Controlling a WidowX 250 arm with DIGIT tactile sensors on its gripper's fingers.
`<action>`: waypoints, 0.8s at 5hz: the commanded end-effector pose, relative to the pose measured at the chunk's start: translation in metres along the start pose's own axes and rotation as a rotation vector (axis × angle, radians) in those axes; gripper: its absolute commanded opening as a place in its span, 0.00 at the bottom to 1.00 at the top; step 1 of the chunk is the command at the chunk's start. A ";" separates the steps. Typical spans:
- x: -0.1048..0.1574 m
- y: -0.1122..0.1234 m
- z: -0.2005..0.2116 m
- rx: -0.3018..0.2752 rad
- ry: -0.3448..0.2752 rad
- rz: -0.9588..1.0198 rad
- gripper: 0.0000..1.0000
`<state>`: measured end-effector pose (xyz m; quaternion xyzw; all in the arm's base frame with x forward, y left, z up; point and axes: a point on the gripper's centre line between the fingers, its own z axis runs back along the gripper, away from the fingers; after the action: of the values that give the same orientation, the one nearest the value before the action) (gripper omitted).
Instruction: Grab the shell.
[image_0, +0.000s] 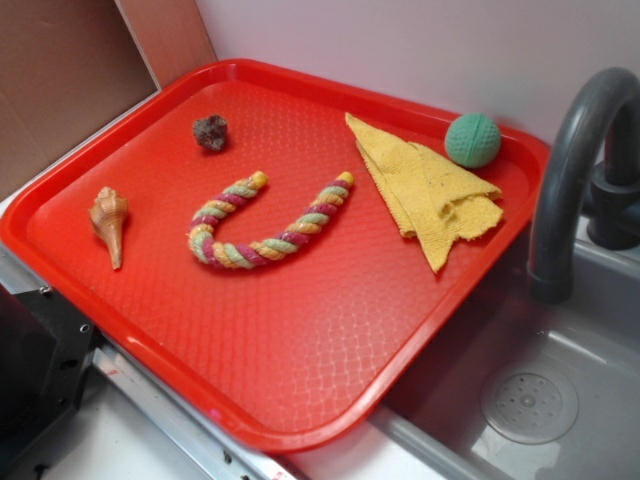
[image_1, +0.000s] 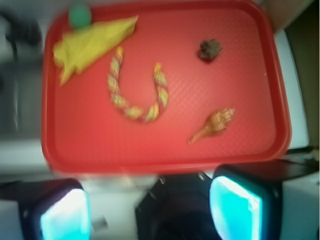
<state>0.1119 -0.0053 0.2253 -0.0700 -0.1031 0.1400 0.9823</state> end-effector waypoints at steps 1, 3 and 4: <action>0.023 0.036 -0.030 0.012 -0.065 0.481 1.00; 0.035 0.069 -0.077 0.088 -0.014 0.671 1.00; 0.037 0.081 -0.100 0.125 0.000 0.724 1.00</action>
<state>0.1510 0.0668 0.1163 -0.0455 -0.0501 0.4762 0.8767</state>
